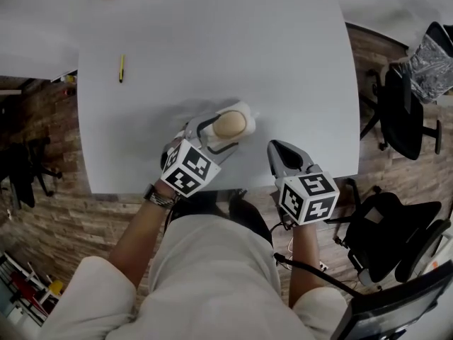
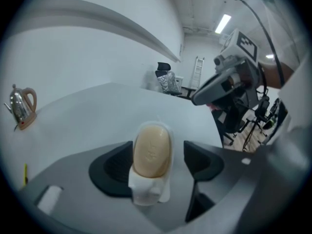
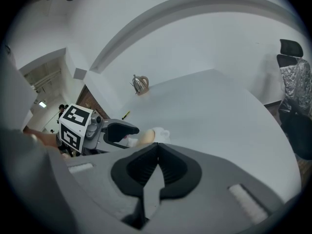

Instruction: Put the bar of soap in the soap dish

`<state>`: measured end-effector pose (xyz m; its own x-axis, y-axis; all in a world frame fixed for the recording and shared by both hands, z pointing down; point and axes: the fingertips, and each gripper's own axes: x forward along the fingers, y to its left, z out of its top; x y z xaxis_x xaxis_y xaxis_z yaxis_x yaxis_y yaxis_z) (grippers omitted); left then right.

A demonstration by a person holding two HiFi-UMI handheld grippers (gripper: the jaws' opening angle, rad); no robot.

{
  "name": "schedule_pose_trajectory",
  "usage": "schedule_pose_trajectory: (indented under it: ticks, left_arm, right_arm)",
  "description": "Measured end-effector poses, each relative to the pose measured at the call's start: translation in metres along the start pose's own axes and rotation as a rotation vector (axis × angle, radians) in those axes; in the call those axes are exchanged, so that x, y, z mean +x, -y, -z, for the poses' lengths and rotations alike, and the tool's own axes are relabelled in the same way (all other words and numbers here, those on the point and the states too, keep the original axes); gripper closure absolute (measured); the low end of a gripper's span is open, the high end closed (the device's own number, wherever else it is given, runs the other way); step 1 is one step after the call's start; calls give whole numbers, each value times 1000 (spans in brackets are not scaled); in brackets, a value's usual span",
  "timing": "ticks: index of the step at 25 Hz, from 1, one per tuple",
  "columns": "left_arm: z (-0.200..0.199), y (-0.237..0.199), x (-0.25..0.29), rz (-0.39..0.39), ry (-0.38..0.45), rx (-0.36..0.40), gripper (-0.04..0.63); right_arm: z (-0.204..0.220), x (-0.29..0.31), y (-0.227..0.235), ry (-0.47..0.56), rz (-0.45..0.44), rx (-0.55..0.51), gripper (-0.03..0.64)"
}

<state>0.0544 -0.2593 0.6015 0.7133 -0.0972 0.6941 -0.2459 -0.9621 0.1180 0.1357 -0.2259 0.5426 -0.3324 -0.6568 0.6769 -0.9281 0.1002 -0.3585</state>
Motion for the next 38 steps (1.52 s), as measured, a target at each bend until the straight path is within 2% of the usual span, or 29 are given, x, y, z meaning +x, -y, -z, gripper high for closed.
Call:
schedule_pose_trajectory:
  ticks: [12, 20, 32, 38]
  left_arm:
    - [-5, -3, -21, -100, 27, -23, 259]
    - [-2, -1, -37, -131, 27, -54, 267]
    - [-12, 8, -55, -156, 81, -90, 305]
    - [-19, 13, -67, -181, 83, -67, 344]
  right_arm:
    - [-16, -2, -4, 31, -44, -65, 614]
    - [-28, -3, -12, 53, -67, -105, 614]
    - [-32, -18, -24, 98, -103, -82, 614]
    - [-42, -26, -34, 140, -123, -81, 614]
